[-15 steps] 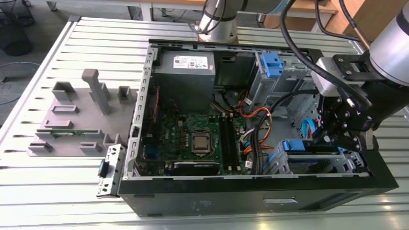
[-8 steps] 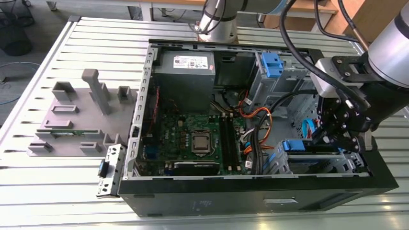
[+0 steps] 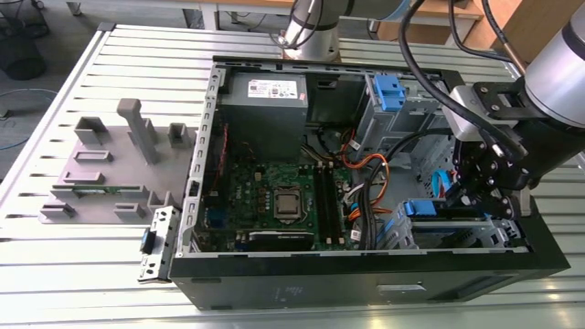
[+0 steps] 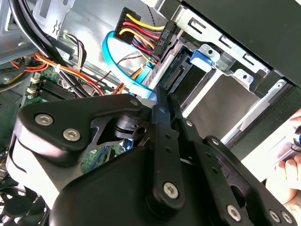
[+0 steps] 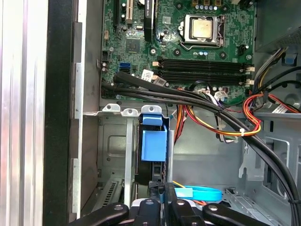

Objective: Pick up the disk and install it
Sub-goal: 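Insert the first disk wire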

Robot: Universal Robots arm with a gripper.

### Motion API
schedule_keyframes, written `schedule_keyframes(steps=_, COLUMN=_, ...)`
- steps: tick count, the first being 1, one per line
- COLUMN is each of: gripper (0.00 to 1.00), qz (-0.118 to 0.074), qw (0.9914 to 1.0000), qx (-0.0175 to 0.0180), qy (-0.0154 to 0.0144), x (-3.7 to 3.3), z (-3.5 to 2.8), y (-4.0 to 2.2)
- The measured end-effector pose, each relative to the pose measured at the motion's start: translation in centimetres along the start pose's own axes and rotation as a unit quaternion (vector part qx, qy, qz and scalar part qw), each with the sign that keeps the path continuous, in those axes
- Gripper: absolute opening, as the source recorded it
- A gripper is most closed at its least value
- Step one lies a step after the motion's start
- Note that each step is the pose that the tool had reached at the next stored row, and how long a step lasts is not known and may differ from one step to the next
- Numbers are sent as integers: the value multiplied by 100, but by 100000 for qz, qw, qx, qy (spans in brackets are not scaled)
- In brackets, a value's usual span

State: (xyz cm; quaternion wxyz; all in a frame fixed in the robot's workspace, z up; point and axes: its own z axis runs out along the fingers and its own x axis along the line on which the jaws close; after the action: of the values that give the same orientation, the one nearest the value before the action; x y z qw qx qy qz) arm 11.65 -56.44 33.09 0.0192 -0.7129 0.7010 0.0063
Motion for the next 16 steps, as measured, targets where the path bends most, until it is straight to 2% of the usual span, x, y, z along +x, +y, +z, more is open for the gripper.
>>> schedule_keyframes(steps=9, gripper=16, qz=-3, qw=100000, qx=-1, qy=-23, x=0, z=15, y=0)
schedule_keyframes(steps=11, gripper=17, qz=-2, qw=100000, qx=0, qy=-31, x=1, z=17, y=0)
schedule_keyframes(steps=12, gripper=23, qz=-3, qw=100000, qx=1, qy=-23, x=0, z=17, y=0)
schedule_keyframes(steps=16, gripper=23, qz=-1, qw=100000, qx=1, qy=4, x=0, z=9, y=0)
